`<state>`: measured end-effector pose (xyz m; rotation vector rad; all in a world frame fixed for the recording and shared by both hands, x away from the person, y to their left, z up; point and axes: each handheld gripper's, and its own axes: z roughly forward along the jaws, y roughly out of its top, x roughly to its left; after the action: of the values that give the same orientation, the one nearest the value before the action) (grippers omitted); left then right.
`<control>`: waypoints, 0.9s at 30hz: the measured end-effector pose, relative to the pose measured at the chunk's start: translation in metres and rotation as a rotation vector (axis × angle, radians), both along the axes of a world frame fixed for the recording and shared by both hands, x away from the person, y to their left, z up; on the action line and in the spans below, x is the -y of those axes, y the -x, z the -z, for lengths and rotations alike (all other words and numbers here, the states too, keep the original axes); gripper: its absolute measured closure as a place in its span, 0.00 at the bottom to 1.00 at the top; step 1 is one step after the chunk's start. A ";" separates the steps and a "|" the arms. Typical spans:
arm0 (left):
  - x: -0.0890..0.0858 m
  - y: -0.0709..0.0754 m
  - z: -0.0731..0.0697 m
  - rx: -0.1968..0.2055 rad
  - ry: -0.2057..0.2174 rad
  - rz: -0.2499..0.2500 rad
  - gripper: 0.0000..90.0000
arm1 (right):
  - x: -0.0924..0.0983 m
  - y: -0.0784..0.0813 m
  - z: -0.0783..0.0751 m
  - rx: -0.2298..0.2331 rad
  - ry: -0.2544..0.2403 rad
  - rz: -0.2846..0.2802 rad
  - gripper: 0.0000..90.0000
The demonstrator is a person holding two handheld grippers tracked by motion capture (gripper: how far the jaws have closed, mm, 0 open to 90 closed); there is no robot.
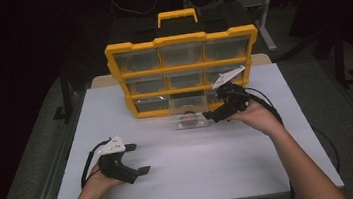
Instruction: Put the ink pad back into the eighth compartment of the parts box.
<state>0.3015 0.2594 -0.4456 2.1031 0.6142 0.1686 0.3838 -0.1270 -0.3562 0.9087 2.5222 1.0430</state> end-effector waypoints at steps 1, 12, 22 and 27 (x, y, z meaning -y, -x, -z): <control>0.000 0.000 0.000 0.000 0.000 0.000 0.01 | 0.001 0.001 0.001 -0.002 -0.007 0.000 0.11; 0.001 0.000 0.000 -0.002 -0.002 0.001 0.01 | 0.011 0.014 0.014 -0.004 -0.029 0.004 0.03; 0.001 0.001 0.001 -0.003 -0.005 0.002 0.01 | 0.020 0.029 0.034 0.002 -0.053 0.010 0.00; 0.002 0.002 0.001 -0.003 -0.008 0.005 0.01 | 0.025 0.037 0.042 0.014 -0.072 0.012 0.00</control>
<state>0.2999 0.2577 -0.4468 2.1131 0.6108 0.1654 0.3470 -0.1522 -0.3979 0.9320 2.4788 1.1395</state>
